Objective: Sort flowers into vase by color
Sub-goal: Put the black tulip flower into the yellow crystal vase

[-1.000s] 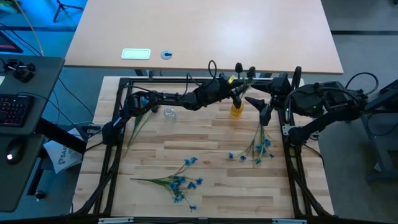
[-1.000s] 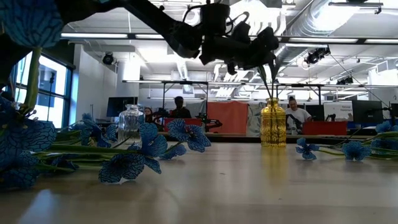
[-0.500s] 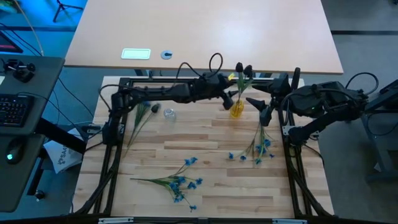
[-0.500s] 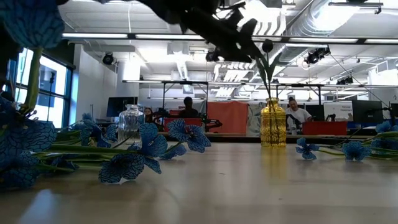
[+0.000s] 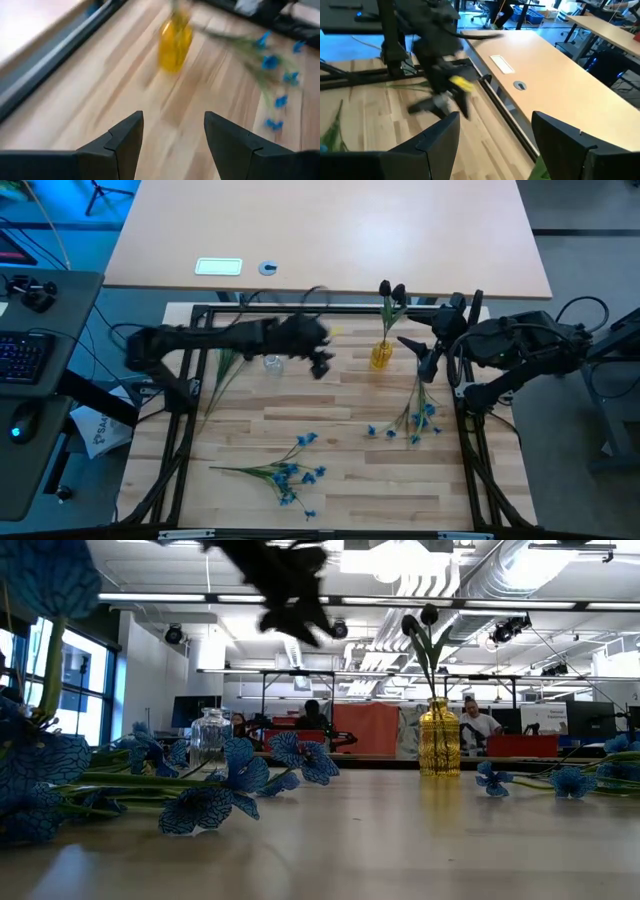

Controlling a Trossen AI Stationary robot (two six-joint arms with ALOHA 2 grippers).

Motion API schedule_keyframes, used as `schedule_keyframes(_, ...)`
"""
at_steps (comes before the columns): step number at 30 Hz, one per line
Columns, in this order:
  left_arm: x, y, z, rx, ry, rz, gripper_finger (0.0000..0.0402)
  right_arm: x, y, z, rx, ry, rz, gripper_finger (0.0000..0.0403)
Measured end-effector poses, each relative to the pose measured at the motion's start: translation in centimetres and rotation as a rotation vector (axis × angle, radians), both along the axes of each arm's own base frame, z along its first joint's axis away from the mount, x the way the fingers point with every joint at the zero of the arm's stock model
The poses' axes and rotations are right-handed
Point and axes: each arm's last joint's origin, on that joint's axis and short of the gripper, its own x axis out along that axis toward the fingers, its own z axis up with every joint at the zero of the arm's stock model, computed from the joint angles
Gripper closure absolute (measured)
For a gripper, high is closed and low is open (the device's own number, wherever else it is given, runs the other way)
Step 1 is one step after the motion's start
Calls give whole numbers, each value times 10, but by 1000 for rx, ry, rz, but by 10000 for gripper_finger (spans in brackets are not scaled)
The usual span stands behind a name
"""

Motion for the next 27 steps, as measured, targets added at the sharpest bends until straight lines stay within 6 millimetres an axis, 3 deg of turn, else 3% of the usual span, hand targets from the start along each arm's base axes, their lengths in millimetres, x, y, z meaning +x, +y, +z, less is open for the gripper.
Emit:
schedule_keyframes(6, -82, -27, -14, -179, 117, 219, 214, -2, -1, -3, -20, 40, -6, 160)
schedule_keyframes(11, -129, -19, -40, -298, 421, 419, 239, -3, -2, -4, -35, 53, -19, 160)
schedule_keyframes(20, -153, 25, -97, -403, 699, 460, 263, -3, -2, -4, -35, 52, -19, 160)
schedule_keyframes(27, -155, 48, -119, -410, 761, 459, 263, -3, -2, -4, -8, 35, -31, 160)
